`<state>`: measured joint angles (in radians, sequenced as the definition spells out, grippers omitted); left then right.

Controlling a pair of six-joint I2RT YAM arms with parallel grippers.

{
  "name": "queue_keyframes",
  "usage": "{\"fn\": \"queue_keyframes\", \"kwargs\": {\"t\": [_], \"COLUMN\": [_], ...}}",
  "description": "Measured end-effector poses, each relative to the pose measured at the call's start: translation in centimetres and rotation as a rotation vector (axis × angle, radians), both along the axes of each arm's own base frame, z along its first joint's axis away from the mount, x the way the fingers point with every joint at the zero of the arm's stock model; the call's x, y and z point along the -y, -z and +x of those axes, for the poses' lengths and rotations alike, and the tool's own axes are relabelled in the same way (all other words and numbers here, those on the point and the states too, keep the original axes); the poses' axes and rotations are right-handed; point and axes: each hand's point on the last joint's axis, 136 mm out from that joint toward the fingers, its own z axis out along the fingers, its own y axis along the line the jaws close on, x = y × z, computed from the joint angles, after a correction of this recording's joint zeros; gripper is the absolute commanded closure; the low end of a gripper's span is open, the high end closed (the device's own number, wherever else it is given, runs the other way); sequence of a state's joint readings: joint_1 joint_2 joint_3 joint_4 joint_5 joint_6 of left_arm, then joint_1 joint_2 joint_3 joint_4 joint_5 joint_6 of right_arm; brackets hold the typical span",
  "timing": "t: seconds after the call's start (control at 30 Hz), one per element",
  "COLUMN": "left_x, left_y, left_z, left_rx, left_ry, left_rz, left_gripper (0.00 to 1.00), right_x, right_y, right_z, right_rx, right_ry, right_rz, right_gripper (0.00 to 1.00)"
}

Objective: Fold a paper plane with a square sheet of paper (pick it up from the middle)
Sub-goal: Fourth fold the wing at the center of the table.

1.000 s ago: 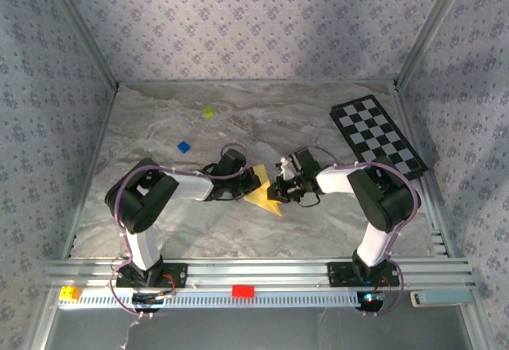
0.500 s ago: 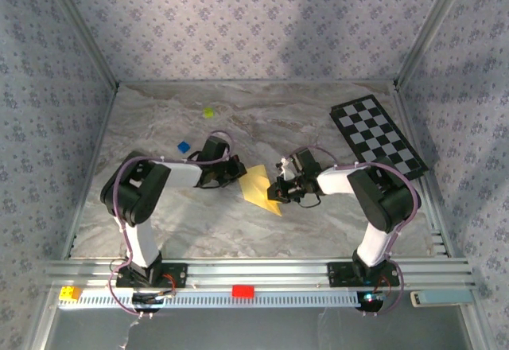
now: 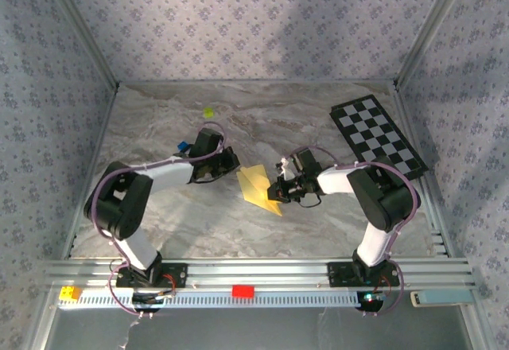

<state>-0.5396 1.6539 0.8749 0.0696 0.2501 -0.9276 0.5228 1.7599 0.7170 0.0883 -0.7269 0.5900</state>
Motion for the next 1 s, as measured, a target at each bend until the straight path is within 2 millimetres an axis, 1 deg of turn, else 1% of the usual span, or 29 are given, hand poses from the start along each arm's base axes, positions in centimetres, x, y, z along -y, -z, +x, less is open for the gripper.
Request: {"fn": "queue_keyframes", "kwargs": {"t": [0.07, 0.1, 0.2, 0.27, 0.33, 0.43, 0.57, 0.67, 1.0], "left_x": [0.8, 1.2, 2.4, 3.3, 4.1, 4.9, 4.8, 4.6, 4.8], "left_y": [-1.3, -1.7, -1.6, -1.3, -0.6, 1.3, 4.0, 5.2, 5.4], "left_z": [-0.4, -0.6, -1.6, -2.3, -3.0, -3.7, -4.0, -4.2, -4.3], "left_rx": [0.034, 0.041, 0.041, 0.036, 0.024, -0.011, -0.063, -0.088, -0.084], "left_ry": [0.015, 0.026, 0.062, 0.09, 0.113, 0.135, 0.132, 0.125, 0.115], "left_rz": [-0.01, -0.013, -0.014, -0.014, -0.008, 0.008, 0.038, 0.05, 0.017], "left_gripper": [0.98, 0.98, 0.98, 0.99, 0.99, 1.0, 1.0, 1.0, 1.0], "right_x": [0.0, 0.0, 0.0, 0.0, 0.0, 0.1, 0.1, 0.2, 0.7], "right_y": [0.0, 0.0, 0.0, 0.0, 0.0, 0.0, 0.0, 0.0, -0.2], "right_z": [0.0, 0.0, -0.1, -0.1, -0.1, -0.1, -0.1, -0.1, -0.4], "right_rx": [-0.002, -0.001, -0.004, -0.003, -0.002, -0.003, -0.008, -0.013, -0.021], "right_ry": [-0.001, -0.003, -0.003, -0.004, -0.004, -0.004, -0.003, -0.003, 0.01], "right_rz": [-0.002, -0.002, -0.005, -0.005, -0.005, -0.005, -0.008, -0.011, -0.051], "right_gripper": [1.0, 1.0, 1.0, 1.0, 1.0, 1.0, 1.0, 1.0, 1.0]}}
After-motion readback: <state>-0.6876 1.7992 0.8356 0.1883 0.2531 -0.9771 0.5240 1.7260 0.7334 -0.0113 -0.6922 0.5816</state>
